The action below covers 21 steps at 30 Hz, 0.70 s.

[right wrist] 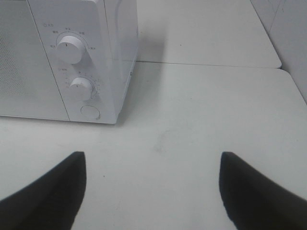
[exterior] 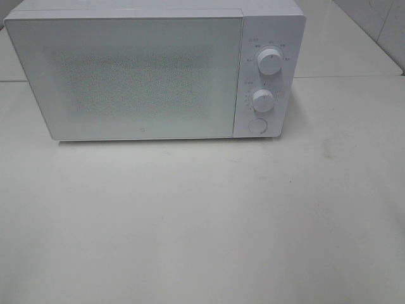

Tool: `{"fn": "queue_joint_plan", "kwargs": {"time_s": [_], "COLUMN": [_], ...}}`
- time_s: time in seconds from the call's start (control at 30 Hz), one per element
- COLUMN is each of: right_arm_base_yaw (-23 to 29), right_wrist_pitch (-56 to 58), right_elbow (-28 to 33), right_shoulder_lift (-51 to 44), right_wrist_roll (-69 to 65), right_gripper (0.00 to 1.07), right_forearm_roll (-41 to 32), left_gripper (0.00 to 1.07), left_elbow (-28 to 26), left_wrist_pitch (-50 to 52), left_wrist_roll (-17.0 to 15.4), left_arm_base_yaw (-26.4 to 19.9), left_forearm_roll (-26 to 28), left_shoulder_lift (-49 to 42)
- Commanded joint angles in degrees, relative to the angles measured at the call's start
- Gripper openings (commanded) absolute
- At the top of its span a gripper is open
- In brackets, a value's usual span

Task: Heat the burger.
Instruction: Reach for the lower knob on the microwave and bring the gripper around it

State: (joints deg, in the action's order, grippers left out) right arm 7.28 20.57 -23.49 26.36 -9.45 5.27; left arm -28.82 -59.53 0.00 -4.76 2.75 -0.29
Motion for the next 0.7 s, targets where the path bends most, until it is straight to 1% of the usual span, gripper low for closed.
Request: {"fn": "queue_joint_plan", "kwargs": {"time_s": [0.03, 0.07, 0.13, 0.17, 0.4, 0.43, 0.5, 0.6, 0.67, 0.7], "right_arm_base_yaw": [-0.3, -0.3, -0.3, -0.3, -0.3, -0.3, -0.3, -0.3, -0.3, -0.3], "right_wrist_pitch": [-5.0, -5.0, -8.7, -8.7, -16.8, -16.8, -20.6, -23.7, -28.5, -28.5], "right_elbow": [0.1, 0.1, 0.1, 0.1, 0.1, 0.1, 0.1, 0.1, 0.1, 0.1], "right_shoulder_lift": [3.2, 3.2, 6.8, 6.8, 15.4, 15.4, 18.9, 20.9, 24.9, 24.9], "right_wrist_roll": [0.5, 0.5, 0.5, 0.5, 0.2, 0.2, 0.2, 0.2, 0.1, 0.1], "right_gripper": [0.74, 0.74, 0.74, 0.74, 0.74, 0.74, 0.74, 0.74, 0.74, 0.74], "right_forearm_roll": [0.3, 0.3, 0.3, 0.3, 0.3, 0.3, 0.3, 0.3, 0.3, 0.3], "left_gripper": [0.87, 0.87, 0.87, 0.87, 0.87, 0.87, 0.87, 0.87, 0.87, 0.87], "left_elbow": [0.2, 0.2, 0.2, 0.2, 0.2, 0.2, 0.2, 0.2, 0.2, 0.2], "left_wrist_pitch": [0.1, 0.1, 0.1, 0.1, 0.1, 0.1, 0.1, 0.1, 0.1, 0.1], "left_wrist_roll": [0.0, 0.0, 0.0, 0.0, 0.0, 0.0, 0.0, 0.0, 0.0, 0.0], "left_arm_base_yaw": [0.2, 0.2, 0.2, 0.2, 0.2, 0.2, 0.2, 0.2, 0.2, 0.2], "left_forearm_roll": [0.2, 0.2, 0.2, 0.2, 0.2, 0.2, 0.2, 0.2, 0.2, 0.2], "left_shoulder_lift": [-1.4, -1.4, -1.4, -1.4, -1.4, -1.4, -1.4, -1.4, -1.4, -1.4]}}
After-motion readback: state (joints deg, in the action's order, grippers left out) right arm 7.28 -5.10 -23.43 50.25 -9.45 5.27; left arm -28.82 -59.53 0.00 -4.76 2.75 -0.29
